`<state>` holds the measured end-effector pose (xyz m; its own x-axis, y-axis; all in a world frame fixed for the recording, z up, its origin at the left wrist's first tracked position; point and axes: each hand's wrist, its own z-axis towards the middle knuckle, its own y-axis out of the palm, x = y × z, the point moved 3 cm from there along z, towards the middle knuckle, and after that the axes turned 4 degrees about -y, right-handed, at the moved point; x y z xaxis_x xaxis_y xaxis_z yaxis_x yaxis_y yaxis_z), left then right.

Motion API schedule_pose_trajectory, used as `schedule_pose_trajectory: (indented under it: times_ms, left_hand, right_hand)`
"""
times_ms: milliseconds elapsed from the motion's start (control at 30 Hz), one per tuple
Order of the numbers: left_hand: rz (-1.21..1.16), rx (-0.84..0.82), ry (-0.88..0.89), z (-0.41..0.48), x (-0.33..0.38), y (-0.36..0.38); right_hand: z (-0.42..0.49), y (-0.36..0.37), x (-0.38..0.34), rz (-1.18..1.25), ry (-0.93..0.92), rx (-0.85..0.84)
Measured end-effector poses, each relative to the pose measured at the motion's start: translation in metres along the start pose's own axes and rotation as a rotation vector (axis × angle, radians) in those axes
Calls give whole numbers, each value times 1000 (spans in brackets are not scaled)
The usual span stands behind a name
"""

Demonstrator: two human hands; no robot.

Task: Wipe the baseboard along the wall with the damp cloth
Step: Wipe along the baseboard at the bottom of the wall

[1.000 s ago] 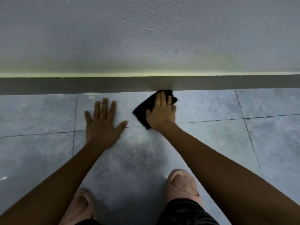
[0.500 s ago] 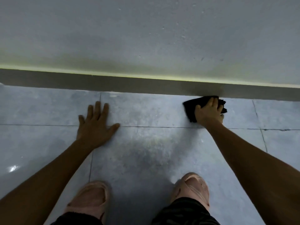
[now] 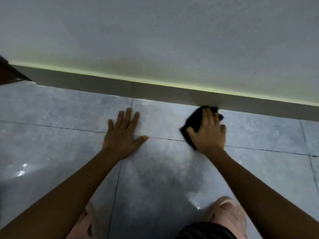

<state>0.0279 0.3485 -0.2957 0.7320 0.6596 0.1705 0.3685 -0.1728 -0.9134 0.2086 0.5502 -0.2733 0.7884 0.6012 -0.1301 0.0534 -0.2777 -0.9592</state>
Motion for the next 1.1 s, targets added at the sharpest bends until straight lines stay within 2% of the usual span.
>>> schedule_pose_trajectory:
  times_ms: [100,200,467,600,700,833,933,1033,1100]
  left_hand:
    - [-67,86,-39,-8,-11,2]
    - [-115,191,-199,-21,-38,0]
    - [-96,173,-232,-27,-65,3]
    - [-69,162,-200,-29,-75,0]
    - [-35,168,-173,-29,-89,0]
    - [-113,270,-382,-38,-118,4]
    - [-146,302,-438,-43,-125,7]
    - [-184,292,-437,-38,-125,7]
    - [-173,280,-431,-37,-126,7]
  right_hand:
    - [1,-4,4,31,60,26]
    - [0,-4,-19,58,55,31]
    - [7,13,-162,-88,-509,-91]
    - [19,6,-148,-323,-703,-50]
    - [21,-5,-103,-511,-744,50]
    - [13,-1,-78,-483,-713,-4]
    - [15,16,-110,-504,-775,-28]
    - [27,17,-177,-450,-904,-8]
    - [33,19,-222,-421,-1003,-91]
